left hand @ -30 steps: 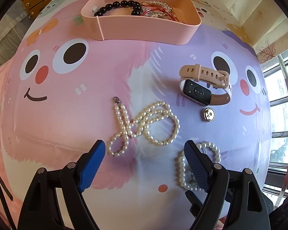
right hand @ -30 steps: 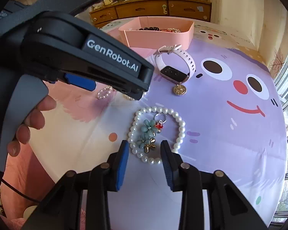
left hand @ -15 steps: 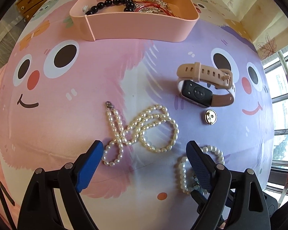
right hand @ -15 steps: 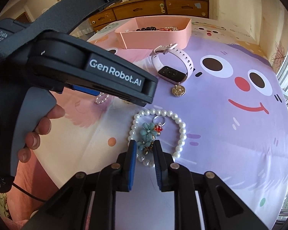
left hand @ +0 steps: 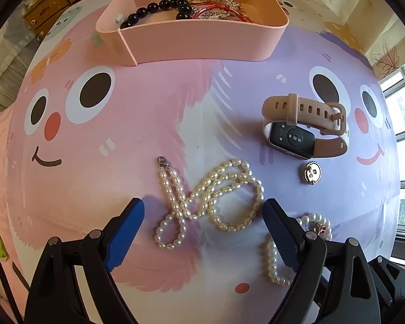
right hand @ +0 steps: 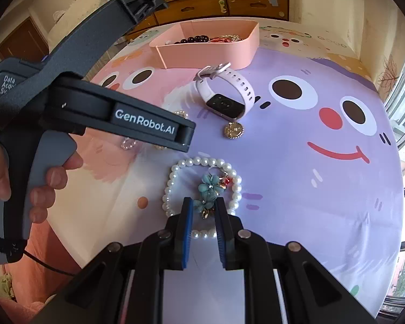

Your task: Organize jewelry

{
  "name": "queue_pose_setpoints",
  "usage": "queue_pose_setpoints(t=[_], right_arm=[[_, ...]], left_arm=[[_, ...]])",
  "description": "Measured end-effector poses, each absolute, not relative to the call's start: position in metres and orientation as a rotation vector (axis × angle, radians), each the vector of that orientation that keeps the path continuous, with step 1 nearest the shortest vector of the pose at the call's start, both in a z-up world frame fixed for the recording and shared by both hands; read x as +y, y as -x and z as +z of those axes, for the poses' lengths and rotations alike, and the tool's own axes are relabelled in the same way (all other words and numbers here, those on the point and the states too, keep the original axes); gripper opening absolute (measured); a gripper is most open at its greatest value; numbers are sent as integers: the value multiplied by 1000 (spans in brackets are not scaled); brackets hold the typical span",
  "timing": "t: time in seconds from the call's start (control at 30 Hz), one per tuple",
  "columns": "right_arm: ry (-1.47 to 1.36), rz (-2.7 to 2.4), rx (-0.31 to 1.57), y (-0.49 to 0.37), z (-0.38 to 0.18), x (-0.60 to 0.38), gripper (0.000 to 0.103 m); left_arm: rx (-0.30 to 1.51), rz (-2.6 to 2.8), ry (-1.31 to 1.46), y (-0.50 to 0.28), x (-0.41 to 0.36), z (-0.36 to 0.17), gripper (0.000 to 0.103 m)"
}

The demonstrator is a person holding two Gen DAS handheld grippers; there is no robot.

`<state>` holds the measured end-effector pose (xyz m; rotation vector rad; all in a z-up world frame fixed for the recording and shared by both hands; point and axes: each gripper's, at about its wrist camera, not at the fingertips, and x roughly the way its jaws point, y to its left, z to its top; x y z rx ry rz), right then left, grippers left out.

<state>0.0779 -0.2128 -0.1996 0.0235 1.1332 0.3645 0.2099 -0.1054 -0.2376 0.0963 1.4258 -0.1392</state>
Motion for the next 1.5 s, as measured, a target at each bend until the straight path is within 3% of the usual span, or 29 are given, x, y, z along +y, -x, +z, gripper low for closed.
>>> queue_pose_setpoints(t=[0.2, 0.27, 0.43, 0.57, 0.97, 1.13, 1.5], right_arm=[[-26, 345, 1143, -84, -198, -216, 16], [-31, 335, 1146, -86, -197, -218, 16], [-46, 304, 1158, -90, -195, -219, 16], [-51, 286, 1165, -92, -195, -218, 16], [-19, 224, 1154, -96, -190, -224, 16], [-5, 195, 1161, -96, -188, -223, 16], [-5, 165, 1187, -89, -182, -203, 16]], left_arm=[[1430, -127, -85, -217, -104, -236, 83], [1416, -128, -83, -215, -96, -232, 69], [1389, -154, -101, -213, -82, -225, 48], [1372, -166, -105, -215, -76, -224, 20], [1358, -198, 40, -211, -45, -224, 13], [1371, -192, 119, -205, -32, -226, 4], [1349, -258, 158, -208, -8, -218, 3]])
